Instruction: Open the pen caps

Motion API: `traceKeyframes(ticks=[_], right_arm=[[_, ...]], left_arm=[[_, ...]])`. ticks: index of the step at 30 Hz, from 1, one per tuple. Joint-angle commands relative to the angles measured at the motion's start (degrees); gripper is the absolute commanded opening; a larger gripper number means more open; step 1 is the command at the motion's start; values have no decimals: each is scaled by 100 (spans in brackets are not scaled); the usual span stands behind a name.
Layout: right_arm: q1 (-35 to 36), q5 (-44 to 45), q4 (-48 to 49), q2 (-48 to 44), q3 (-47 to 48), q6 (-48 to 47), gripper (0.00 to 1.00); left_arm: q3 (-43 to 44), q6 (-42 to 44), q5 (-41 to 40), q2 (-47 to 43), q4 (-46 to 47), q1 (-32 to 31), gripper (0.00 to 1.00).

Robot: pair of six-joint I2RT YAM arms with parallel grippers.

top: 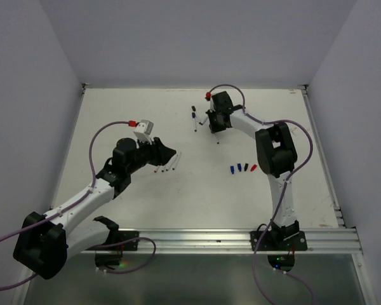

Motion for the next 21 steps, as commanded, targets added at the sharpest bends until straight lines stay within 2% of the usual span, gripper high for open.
traceKeyframes(ticks=[1, 4, 5, 11, 16, 21], right_arm=[[3, -761, 656, -1190, -1237, 924, 0], [11, -1569, 1668, -2236, -2441, 1670, 0], [11, -2076, 1897, -2511, -2708, 2012, 0], [274, -2749, 4041, -4425, -4660, 3532, 0], [600, -2688, 5009, -5316, -5276, 4124, 0], [934, -2573, 4976, -5625, -5277, 4142, 0]], left_arm=[[-39, -192, 1430, 42, 1212, 27, 50], [-39, -359, 1880, 261, 1616, 35, 50], [-31, -385, 1924, 296, 1678, 27, 50], [-250, -754, 2127, 472, 2346, 18, 50], [-496, -1299, 2416, 630, 3259, 9, 50], [-654, -1957, 2689, 754, 4287, 0, 50]])
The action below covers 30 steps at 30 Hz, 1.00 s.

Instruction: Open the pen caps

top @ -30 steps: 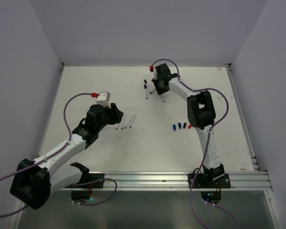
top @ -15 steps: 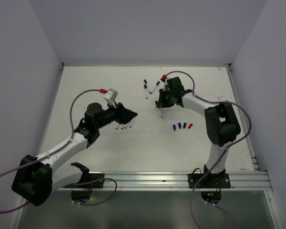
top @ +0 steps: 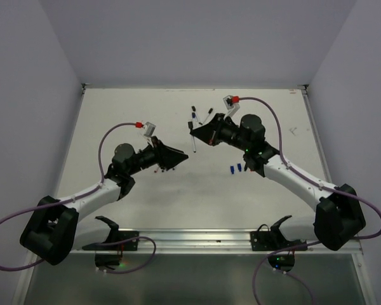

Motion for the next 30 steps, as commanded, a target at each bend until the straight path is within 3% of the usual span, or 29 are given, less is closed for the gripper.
traceKeyframes(ticks=[1, 9, 28, 30], right_arm=[[134, -18, 431, -134, -77, 276, 0], [433, 114, 755, -371, -437, 223, 0], [969, 395, 1319, -398, -534, 337, 0], [987, 465, 1432, -407, -587, 320, 0]], left_arm=[[-101, -645, 383, 24, 1325, 2, 50], [-269, -1129, 647, 33, 2090, 2, 51], [38, -1427, 586, 252, 2064, -147, 51], [65, -1419, 638, 270, 1994, -156, 45]])
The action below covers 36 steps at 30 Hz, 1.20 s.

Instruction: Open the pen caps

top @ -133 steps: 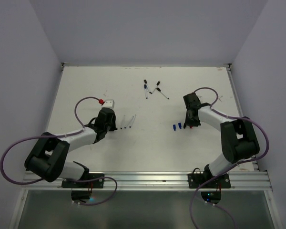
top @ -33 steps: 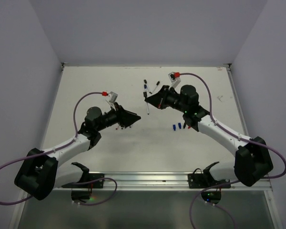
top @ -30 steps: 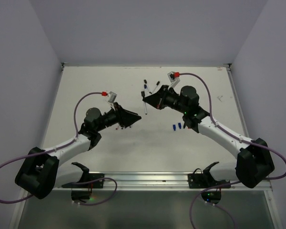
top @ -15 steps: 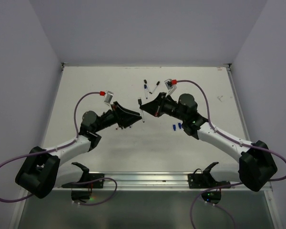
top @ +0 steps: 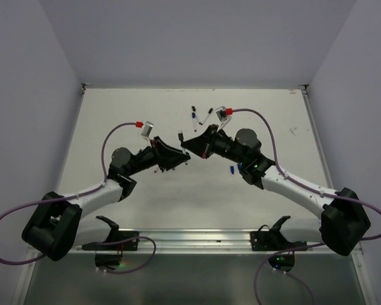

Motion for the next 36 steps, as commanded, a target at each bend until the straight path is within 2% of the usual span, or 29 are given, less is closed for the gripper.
traceKeyframes(ticks=[1, 2, 5, 7, 8, 9, 12, 17, 29, 32, 35, 36], right_arm=[[80, 229, 515, -29, -3, -43, 0], [89, 221, 515, -20, 5, -69, 0], [89, 168, 375, 24, 102, -218, 0], [89, 325, 77, -46, 163, -428, 2], [89, 361, -63, -133, 207, -534, 9], [89, 431, -413, -169, 355, -640, 25], [89, 405, -1028, -170, 750, -1044, 40], [89, 159, -1295, 24, 1095, -1309, 43], [89, -271, -953, 463, 1209, -1168, 41], [89, -404, -882, 534, 1262, -1168, 36], [89, -457, -934, 621, 1332, -1221, 0], [89, -369, -1205, 639, 1437, -1291, 0]], left_arm=[[273, -64, 147, 47, 219, -40, 38], [273, -72, 182, 64, 263, -49, 23], [282, -116, 287, 91, 281, -49, 0], [299, -82, 358, 47, 237, -49, 0], [308, 49, 367, 21, 2, -49, 0], [351, 155, 367, -49, -192, -49, 0], [361, 498, 384, -163, -720, -40, 0], [343, 604, 455, -217, -906, -49, 0], [457, 710, 613, -357, -1038, -49, 0], [431, 692, 814, -383, -950, -49, 0], [448, 753, 877, -427, -1037, -49, 0], [475, 823, 685, -488, -1203, -49, 0]])
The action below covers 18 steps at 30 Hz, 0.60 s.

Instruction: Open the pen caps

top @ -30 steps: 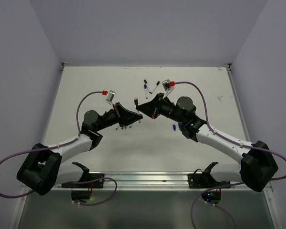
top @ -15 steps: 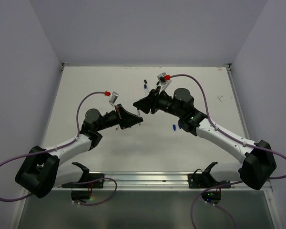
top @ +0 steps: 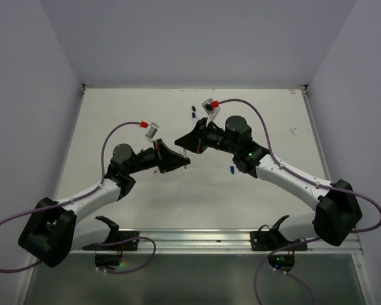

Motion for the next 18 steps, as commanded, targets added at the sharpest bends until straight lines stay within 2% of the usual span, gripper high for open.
traceKeyframes(ticks=[1, 2, 3, 4, 5, 6, 7, 8, 10, 11, 14, 16, 18], right_arm=[[23, 42, -118, 80, 391, -211, 0], [23, 174, -206, 36, 374, -212, 0], [23, 393, -329, 10, 347, -212, 0], [23, 821, -469, 9, 373, -229, 0], [32, 1104, -845, 18, 460, -247, 0], [75, 1402, -1049, 96, 531, -230, 0], [154, 2293, -1312, 158, 636, -334, 0], [251, 2841, -1941, 228, 898, -361, 0], [445, 3792, -2534, 614, 1189, -292, 0], [445, 4597, -3145, 781, 1495, -187, 0], [506, 5673, -4035, 1379, 2023, 51, 0], [506, 5852, -4293, 1686, 2218, 113, 0], [498, 5792, -4435, 1758, 2351, 9, 0]], left_arm=[[269, 484, -114, -237, -714, -20, 0], [348, 713, -411, -316, -1217, -20, 0], [505, 941, -1398, -578, -1752, -55, 0], [568, 1292, -2017, -737, -2558, -116, 0], [629, 1426, -3545, -1017, -2940, -221, 0], [813, 1531, -4318, -1072, -3284, -553, 0], [963, 1689, -5013, -1082, -3922, -757, 0], [1208, 1691, -6238, -1064, -4190, -959, 0], [1236, 1891, -7256, -1064, -4219, -1513, 0], [1411, 1962, -8131, -899, -4297, -1845, 0], [1788, 2218, -8885, -302, -4596, -2094, 0], [1921, 2375, -8852, -107, -4649, -2112, 0], [1966, 2446, -8432, -36, -4562, -2121, 0]])
